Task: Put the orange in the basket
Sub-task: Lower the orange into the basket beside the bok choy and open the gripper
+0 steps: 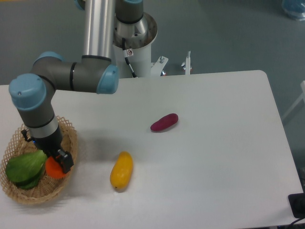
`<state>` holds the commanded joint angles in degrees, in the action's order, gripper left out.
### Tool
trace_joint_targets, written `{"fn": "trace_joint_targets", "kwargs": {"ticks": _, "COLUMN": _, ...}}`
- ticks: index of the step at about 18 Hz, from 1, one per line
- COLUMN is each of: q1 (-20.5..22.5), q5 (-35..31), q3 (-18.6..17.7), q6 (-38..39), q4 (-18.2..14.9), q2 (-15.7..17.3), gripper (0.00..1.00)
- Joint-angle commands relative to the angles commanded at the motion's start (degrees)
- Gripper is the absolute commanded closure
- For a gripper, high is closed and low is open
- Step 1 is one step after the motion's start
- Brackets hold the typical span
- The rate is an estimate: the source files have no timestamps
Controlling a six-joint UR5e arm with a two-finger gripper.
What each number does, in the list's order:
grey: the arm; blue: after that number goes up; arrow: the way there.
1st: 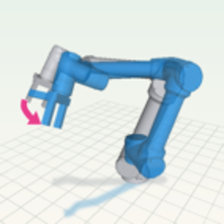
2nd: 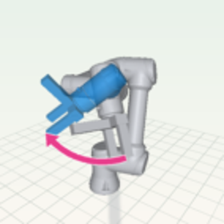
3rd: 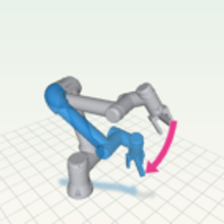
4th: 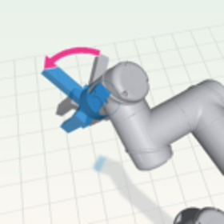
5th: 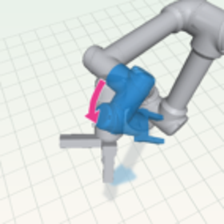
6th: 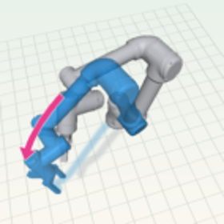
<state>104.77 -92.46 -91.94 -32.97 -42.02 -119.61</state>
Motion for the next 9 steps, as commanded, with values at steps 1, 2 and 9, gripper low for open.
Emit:
{"fn": "trace_joint_targets", "kwargs": {"ticks": 1, "q1": -0.36, "q5": 0.09, "q3": 0.7, "q6": 1.4, "q4": 0.18, "q2": -0.7, "gripper": 0.3}}
{"fn": "trace_joint_targets", "kwargs": {"ticks": 2, "q1": -0.79, "q5": 0.09, "q3": 1.15, "q6": 2.2, "q4": 0.27, "q2": -1.15, "gripper": 0.29}}
{"fn": "trace_joint_targets", "kwargs": {"ticks": 9, "q1": -2.03, "q5": 0.26, "q3": 1.33, "q6": 1.94, "q4": 0.36, "q2": -1.5, "gripper": 0.0}}
